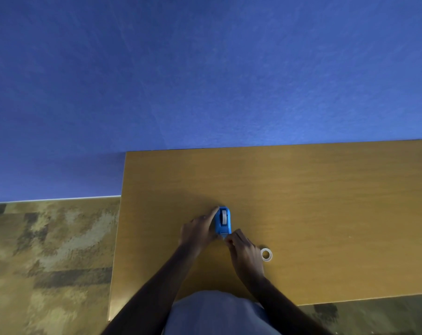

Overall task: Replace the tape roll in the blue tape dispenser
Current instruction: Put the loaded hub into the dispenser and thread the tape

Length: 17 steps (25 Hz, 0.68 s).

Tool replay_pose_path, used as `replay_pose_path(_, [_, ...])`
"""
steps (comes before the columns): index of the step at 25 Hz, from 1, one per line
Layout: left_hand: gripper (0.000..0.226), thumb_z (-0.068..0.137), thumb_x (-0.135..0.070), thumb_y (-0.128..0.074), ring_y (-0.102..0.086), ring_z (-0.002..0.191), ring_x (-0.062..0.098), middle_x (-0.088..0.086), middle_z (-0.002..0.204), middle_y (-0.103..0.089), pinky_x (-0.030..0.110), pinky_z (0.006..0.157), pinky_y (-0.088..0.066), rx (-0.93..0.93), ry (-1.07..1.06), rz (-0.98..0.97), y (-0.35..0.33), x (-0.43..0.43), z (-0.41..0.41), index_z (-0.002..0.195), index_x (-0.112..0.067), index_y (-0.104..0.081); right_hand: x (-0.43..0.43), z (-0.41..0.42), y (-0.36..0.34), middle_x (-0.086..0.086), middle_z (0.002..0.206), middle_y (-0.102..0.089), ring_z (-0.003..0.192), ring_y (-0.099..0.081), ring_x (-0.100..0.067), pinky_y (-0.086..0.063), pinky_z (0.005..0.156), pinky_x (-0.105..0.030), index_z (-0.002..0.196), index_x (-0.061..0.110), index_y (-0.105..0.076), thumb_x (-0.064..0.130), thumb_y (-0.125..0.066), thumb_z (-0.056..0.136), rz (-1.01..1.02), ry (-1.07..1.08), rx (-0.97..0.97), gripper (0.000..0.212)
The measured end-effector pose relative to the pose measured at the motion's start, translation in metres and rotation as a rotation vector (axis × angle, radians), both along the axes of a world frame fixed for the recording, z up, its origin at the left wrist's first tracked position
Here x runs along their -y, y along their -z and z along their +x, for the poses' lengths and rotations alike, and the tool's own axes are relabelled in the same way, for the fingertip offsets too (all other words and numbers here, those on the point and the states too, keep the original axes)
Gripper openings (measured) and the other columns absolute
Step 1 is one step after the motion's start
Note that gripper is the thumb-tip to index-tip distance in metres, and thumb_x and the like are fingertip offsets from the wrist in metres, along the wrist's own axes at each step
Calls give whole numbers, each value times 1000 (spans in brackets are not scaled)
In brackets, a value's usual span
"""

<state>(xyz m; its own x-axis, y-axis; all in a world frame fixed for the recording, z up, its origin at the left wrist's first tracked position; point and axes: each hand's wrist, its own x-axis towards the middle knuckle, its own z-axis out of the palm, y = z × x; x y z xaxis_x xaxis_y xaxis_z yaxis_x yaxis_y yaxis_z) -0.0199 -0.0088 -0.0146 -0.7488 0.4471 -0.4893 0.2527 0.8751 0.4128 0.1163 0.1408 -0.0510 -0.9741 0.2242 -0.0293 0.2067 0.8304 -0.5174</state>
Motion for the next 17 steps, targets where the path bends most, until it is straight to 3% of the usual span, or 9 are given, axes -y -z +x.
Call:
replay_pose_path(12, [97, 86, -66, -76, -71, 128, 33, 4, 142, -73, 47, 96, -60, -82, 76, -102, -4, -2, 2, 165, -44, -22, 2, -1, 9, 4, 97, -62, 67, -66, -22, -55, 51, -51, 95, 24, -60, 24, -65, 107, -58, -6, 36, 13])
replay_pose_path(17, [99, 87, -67, -75, -71, 127, 34, 6, 140, -73, 46, 95, -60, -101, 107, -137, -4, -3, 0, 166, -43, -21, 2, -3, 7, 3, 96, -63, 70, -68, -22, -54, 46, -49, 94, 23, -60, 24, -67, 105, 36, -24, 32, 13])
